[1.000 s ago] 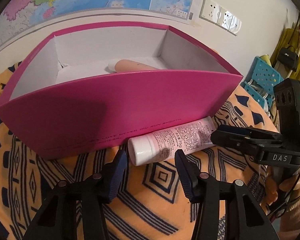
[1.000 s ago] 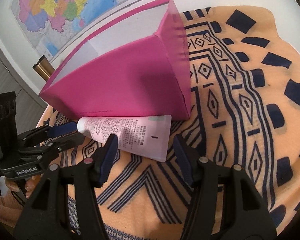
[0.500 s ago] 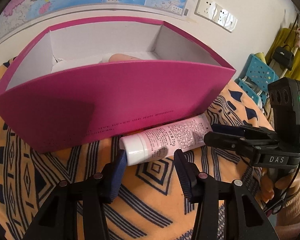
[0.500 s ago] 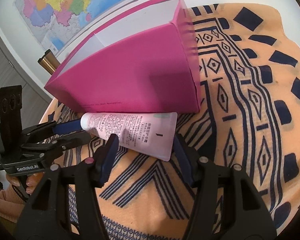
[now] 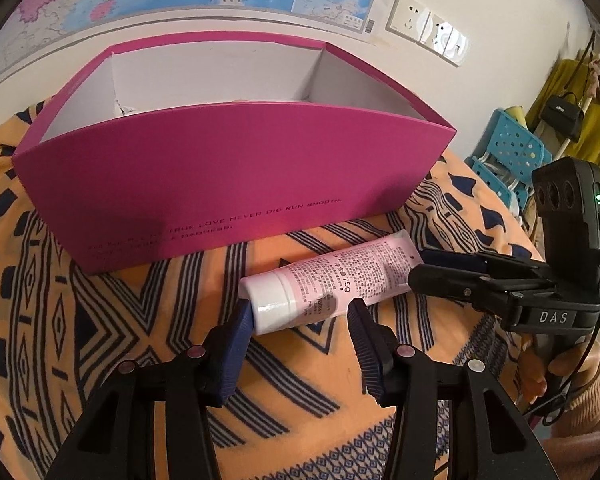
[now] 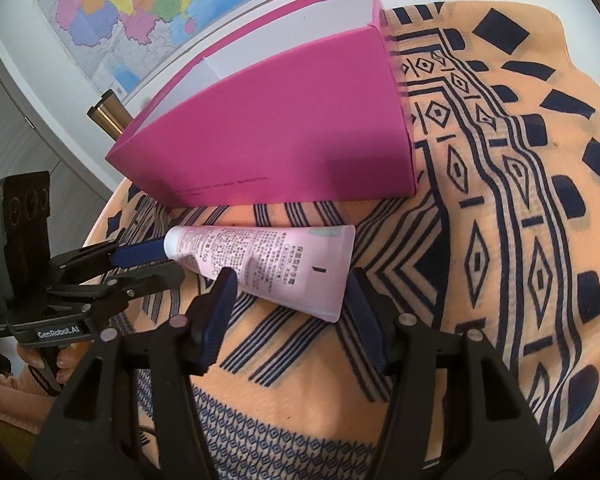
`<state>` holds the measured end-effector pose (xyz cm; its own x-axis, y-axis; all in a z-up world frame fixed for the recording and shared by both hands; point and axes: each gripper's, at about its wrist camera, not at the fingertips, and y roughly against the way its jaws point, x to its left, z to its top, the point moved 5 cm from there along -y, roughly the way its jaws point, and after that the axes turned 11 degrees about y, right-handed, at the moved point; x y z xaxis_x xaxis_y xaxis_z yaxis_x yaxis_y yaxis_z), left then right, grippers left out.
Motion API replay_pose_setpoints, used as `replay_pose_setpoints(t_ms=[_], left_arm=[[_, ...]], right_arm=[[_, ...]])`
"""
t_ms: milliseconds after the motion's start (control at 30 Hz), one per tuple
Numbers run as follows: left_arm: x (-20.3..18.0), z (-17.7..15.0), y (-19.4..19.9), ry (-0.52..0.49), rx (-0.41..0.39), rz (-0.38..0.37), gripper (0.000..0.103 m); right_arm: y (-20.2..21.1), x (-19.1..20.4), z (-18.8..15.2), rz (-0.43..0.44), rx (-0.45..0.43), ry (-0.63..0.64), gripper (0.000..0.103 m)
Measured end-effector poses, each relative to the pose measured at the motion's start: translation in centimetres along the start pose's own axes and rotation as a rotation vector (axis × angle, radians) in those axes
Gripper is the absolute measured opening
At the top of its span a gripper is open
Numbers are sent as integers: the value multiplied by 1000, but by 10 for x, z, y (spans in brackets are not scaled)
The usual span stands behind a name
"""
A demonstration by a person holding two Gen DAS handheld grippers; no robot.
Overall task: Organize rigid objects
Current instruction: 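Grasp the small white-and-pink tube with the right gripper, then lift the small tube with the right gripper toward the box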
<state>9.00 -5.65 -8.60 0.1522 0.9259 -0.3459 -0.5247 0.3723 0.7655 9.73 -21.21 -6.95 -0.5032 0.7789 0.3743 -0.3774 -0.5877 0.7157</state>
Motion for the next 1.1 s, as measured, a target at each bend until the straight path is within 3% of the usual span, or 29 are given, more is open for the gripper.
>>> replay_pose_setpoints(t_ms=[1100], left_arm=[[-4, -14, 37, 16, -64, -10, 49]], right_arm=[[18, 29, -2, -45, -20, 93, 59]])
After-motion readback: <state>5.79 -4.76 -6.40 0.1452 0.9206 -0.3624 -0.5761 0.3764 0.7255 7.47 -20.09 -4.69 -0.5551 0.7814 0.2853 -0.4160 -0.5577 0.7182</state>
